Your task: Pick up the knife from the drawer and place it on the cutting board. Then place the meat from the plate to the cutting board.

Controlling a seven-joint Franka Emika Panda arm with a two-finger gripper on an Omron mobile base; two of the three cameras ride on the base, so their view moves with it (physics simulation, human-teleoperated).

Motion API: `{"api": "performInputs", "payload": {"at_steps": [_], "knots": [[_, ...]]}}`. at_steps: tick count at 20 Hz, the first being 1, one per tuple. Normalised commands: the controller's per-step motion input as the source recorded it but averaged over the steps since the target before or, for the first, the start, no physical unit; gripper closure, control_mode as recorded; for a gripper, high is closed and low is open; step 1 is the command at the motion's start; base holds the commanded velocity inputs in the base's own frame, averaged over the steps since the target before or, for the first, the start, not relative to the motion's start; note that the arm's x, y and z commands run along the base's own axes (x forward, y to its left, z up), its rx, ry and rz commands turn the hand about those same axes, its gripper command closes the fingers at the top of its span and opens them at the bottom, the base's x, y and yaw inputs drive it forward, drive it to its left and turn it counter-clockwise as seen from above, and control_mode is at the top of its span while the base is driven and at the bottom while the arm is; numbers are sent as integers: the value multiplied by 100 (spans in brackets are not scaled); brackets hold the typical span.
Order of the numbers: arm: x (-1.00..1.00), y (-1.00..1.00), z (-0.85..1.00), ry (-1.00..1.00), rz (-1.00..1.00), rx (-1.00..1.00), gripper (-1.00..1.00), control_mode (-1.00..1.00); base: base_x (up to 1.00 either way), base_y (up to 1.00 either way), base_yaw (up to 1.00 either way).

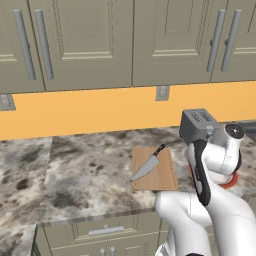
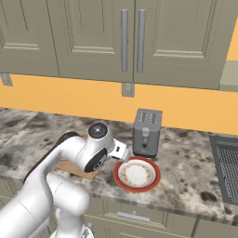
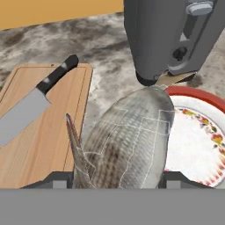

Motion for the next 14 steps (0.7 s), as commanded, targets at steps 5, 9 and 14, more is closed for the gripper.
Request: {"api": "performInputs", "payload": {"at_steps": [5,9,14], "knots": [[0,59,3,1,2,0,100,-100,0,0,0],[0,46,0,1,2,0,100,-100,0,0,0],[0,32,0,0,3,0,100,-100,0,0,0]]}}
